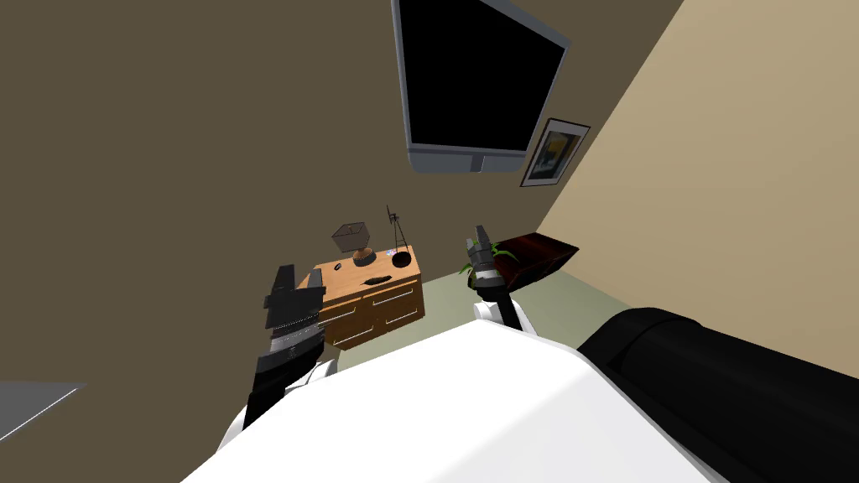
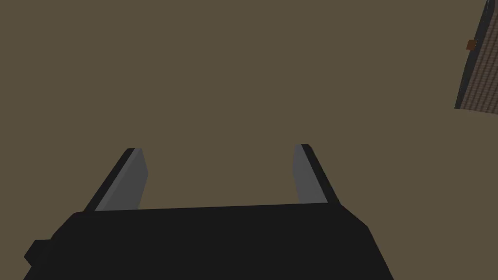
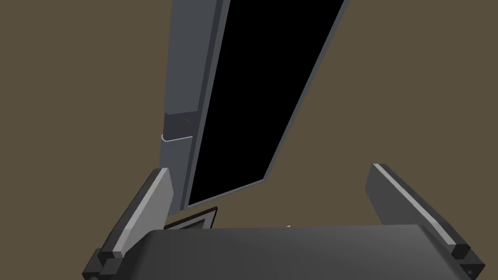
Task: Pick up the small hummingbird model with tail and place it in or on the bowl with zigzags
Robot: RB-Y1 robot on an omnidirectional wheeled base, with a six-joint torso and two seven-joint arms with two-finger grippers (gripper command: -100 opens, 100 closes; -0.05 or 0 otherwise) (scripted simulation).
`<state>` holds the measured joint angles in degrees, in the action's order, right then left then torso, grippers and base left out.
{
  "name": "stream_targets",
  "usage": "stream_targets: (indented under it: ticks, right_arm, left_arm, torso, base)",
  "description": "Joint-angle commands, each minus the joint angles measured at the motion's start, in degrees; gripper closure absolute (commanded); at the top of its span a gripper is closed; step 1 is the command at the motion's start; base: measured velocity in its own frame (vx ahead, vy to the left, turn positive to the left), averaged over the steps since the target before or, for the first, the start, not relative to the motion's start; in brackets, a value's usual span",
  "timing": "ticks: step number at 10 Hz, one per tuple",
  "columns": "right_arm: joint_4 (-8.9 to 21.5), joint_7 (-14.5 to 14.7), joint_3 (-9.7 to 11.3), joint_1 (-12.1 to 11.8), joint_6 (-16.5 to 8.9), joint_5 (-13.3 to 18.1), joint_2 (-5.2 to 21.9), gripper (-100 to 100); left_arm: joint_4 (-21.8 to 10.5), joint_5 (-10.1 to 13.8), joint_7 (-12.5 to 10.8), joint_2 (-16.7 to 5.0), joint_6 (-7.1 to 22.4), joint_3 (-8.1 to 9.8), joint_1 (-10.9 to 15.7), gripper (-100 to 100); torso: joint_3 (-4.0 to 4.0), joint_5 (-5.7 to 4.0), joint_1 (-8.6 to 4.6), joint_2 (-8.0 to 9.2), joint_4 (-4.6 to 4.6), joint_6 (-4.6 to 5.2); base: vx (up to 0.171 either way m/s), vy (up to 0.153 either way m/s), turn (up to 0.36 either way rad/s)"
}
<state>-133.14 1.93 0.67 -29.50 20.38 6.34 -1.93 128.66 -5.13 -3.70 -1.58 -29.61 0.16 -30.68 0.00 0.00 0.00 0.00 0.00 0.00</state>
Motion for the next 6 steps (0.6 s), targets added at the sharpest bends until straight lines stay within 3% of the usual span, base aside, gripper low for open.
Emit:
stream_targets:
  ticks: [1, 6]
  right_arm:
    - [0.0, 0.0, 0.0, 0.0, 0.0, 0.0, 0.0, 0]
    - [0.0, 0.0, 0.0, 0.0, 0.0, 0.0, 0.0, 0]
  left_arm:
    - [-2.2, 0.9, 0.0, -1.6, 2.4, -0.47, 2.5, -100]
    - [-9.6, 3.5, -0.1, -4.9, 10.2, -1.22, 10.8, -100]
  torso:
    - [0.0, 0.0, 0.0, 0.0, 0.0, 0.0]
    - [0.02, -0.04, -0.16, 0.03, 0.01, 0.01]
  base:
    - [-0.015, -0.039, 0.044]
    - [-0.021, -0.052, 0.017]
